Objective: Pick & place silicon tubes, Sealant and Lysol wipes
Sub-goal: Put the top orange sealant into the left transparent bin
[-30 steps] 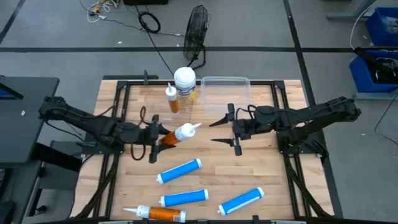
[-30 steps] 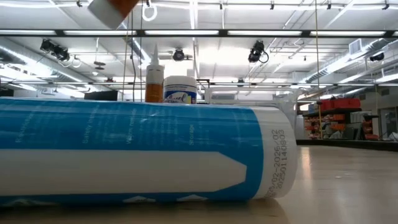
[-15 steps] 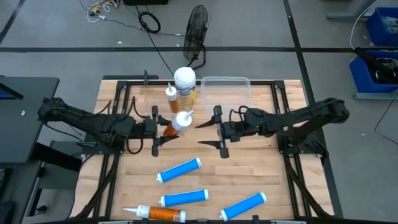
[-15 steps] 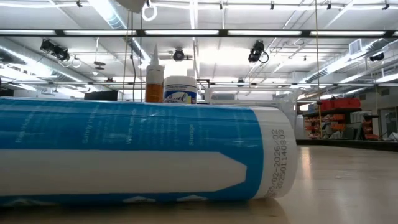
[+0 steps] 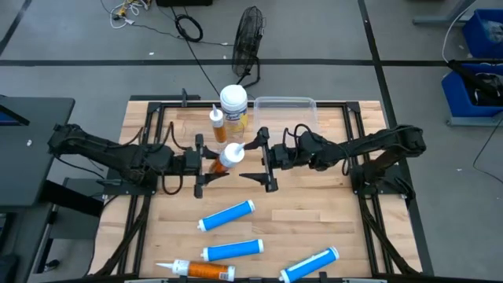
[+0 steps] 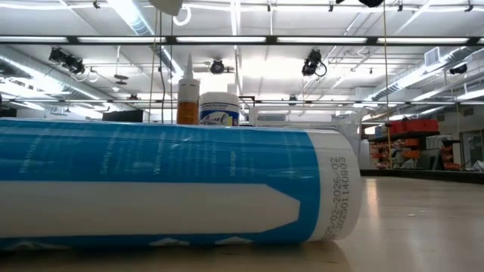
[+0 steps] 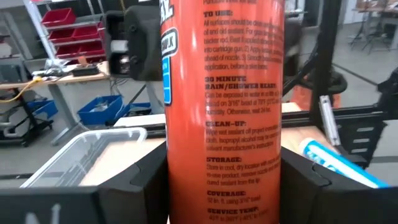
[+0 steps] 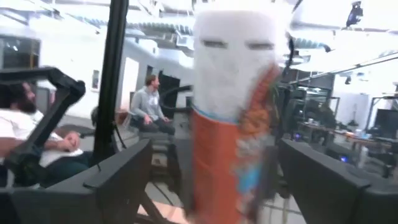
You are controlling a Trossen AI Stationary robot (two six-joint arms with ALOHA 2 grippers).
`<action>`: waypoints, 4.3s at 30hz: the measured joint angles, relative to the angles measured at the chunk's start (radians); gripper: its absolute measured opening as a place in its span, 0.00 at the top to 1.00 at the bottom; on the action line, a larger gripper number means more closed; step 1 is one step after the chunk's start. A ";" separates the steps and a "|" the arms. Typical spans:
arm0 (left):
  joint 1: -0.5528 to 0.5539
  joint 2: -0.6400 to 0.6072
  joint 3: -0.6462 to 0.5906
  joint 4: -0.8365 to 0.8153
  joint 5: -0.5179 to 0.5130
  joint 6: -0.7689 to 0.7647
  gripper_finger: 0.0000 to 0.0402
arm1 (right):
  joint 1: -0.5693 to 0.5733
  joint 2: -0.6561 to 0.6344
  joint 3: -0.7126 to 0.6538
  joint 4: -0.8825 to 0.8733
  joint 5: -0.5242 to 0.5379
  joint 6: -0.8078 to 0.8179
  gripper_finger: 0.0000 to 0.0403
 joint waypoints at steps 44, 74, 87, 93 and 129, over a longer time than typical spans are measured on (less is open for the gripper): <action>0.034 -0.048 -0.001 0.073 0.019 0.031 0.42 | -0.041 0.028 0.151 -0.341 0.026 0.005 0.56; 0.102 -0.042 -0.001 0.214 0.071 -0.027 0.42 | -0.042 0.099 0.148 -0.503 0.096 0.060 0.56; 0.129 0.007 0.001 0.213 0.071 -0.058 0.48 | -0.040 0.115 0.149 -0.486 0.103 0.060 0.56; 0.127 0.005 0.001 0.212 0.072 -0.055 0.67 | -0.040 0.115 0.149 -0.482 0.128 0.050 0.56; 0.173 -0.051 -0.002 0.117 0.104 0.037 0.84 | -0.059 0.110 0.152 -0.455 0.165 0.039 0.35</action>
